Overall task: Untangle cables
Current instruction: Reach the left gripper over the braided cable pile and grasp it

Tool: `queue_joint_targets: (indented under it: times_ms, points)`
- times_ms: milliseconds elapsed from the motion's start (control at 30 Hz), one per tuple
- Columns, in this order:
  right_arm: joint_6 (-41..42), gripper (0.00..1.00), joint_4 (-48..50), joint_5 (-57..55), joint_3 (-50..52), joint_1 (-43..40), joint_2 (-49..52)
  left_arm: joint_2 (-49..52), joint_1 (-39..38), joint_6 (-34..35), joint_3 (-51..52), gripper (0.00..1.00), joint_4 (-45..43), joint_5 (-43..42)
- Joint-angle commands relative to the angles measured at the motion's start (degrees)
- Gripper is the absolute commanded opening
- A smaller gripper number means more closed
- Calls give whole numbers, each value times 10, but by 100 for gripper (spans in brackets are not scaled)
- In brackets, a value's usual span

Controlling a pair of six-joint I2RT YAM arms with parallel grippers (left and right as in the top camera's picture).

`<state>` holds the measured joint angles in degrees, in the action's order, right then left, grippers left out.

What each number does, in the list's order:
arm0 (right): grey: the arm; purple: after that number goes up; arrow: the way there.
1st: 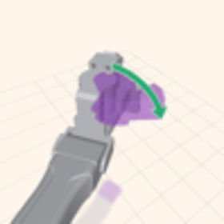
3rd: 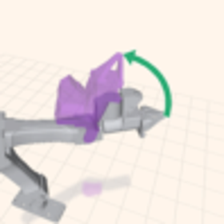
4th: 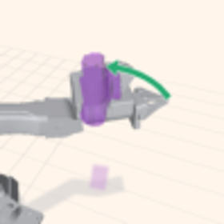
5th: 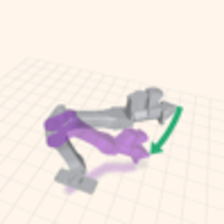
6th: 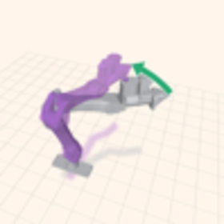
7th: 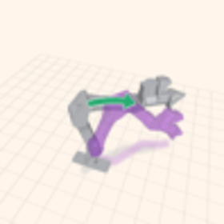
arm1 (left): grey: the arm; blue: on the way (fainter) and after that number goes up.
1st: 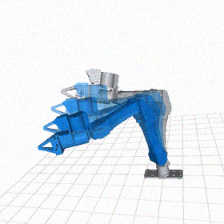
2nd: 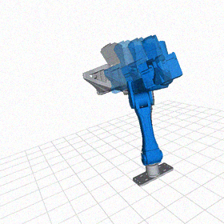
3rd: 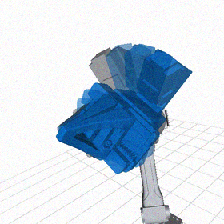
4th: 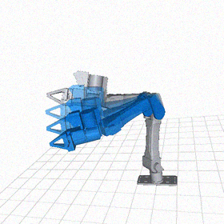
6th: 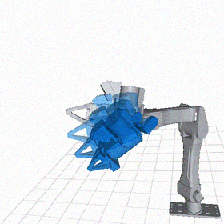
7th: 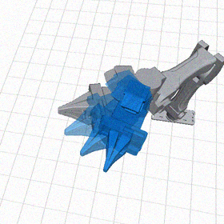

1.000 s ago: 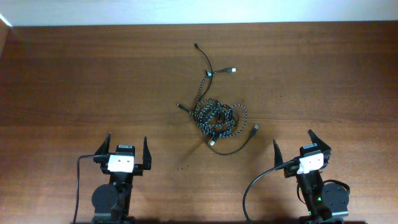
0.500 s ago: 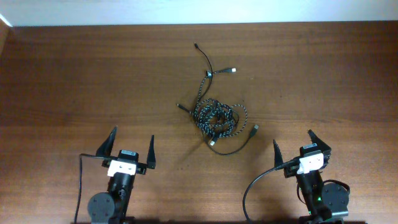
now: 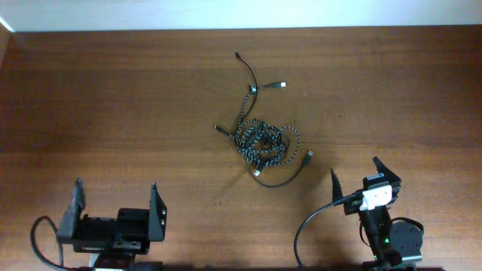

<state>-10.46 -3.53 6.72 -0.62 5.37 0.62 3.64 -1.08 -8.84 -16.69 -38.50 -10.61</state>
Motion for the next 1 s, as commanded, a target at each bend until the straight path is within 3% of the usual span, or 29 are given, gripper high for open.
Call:
queue_joint_targets:
  times_ms: [0,267,333,400,500,667,800,900,967]
  points:
    - [3,99,-3,3,3,2,-4,68,2,-5,-72,99,-1,14]
    - [3,99,-3,3,3,2,-4,359,2,-5,-268,99,-9,-9]
    - [3,99,-3,3,3,2,-4,459,2,-4,-349,99,82,-51]
    - [3,99,-3,3,3,2,-4,596,2,-5,-509,99,300,-126]
    - [3,99,-3,3,3,2,-4,723,-24,-5,-694,99,594,-136]
    - [3,99,-3,3,3,2,-4,745,-88,-5,-724,99,725,-136]
    - [3,99,-3,3,3,2,-4,761,-92,-5,-723,99,857,-136]
    - [3,99,-3,3,3,2,-4,828,-92,-4,-723,99,914,-137]
    - [3,99,-3,3,3,2,-4,895,-98,34,-723,99,941,-143]
